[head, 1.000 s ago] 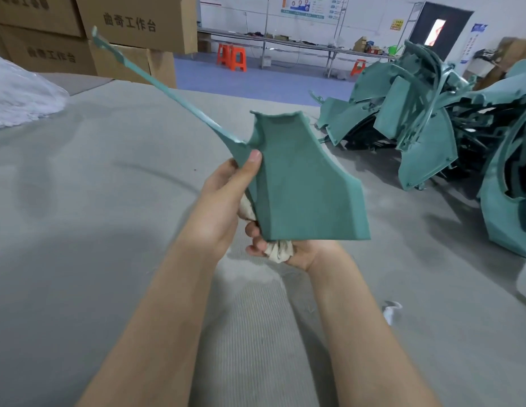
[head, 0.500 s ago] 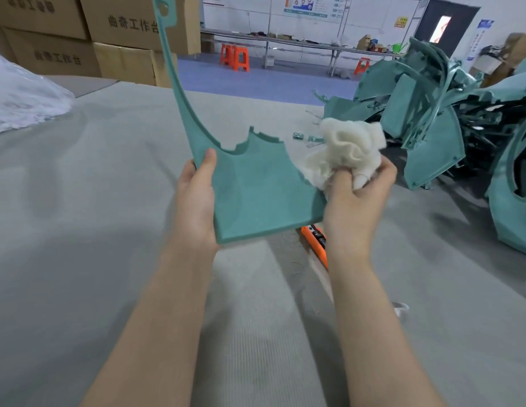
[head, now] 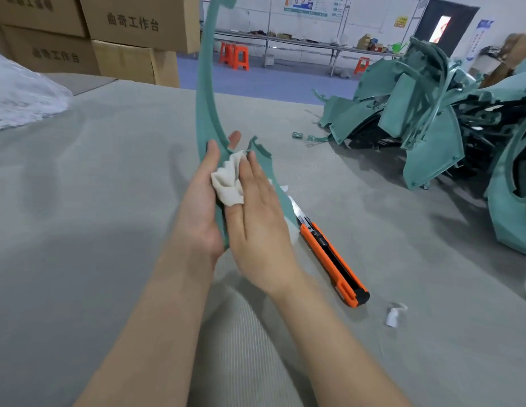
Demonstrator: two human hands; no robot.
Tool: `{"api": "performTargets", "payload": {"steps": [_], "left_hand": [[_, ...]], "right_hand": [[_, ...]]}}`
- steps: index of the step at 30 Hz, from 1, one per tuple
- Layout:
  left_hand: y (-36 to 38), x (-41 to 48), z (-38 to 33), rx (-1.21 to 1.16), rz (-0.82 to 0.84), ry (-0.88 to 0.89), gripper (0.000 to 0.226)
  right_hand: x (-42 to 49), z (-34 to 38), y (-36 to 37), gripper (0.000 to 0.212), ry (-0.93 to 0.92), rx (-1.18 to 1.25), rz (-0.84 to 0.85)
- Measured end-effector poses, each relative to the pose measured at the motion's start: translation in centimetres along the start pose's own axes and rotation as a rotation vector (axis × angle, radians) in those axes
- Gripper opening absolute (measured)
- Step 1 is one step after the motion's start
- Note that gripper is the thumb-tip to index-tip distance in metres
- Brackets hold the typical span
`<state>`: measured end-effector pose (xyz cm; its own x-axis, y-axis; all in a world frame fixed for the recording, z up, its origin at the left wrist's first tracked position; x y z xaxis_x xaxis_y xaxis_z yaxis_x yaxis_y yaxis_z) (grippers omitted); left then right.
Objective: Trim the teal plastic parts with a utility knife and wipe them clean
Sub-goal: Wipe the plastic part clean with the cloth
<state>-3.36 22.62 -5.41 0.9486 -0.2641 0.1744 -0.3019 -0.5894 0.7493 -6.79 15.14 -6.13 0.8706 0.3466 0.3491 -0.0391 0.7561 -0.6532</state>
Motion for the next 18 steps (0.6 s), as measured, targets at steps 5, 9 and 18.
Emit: {"api": "performTargets", "payload": {"steps": [5, 9, 18], "left_hand": [[-1.0, -0.2, -0.3, -0.019, -0.043, 0.033, 0.039], [-0.6, -0.3, 0.0, -0.036, 0.003, 0.052, 0.044], [-2.0, 0.1, -0.1, 0.002, -0.128, -0.006, 0.057]], "right_hand": [[0.0, 0.7, 1.0, 0.054, -0.179, 0.021, 0.017], [1.2, -2.0, -1.1, 0.048, 0.012, 0.027, -0.142], [0.0, 0.6, 1.3, 0.05, -0.099, 0.057, 0.097]]}}
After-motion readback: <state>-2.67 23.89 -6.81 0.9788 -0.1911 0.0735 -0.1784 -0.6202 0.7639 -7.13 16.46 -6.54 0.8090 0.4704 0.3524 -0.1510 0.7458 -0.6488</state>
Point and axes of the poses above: each hand's wrist, its own x-axis towards the middle knuckle, its own y-axis out of the palm, z = x × y, the point moved 2 cm from there along x, towards the middle knuckle, and after that the axes turned 12 degrees about z, right-handed, at the moved point
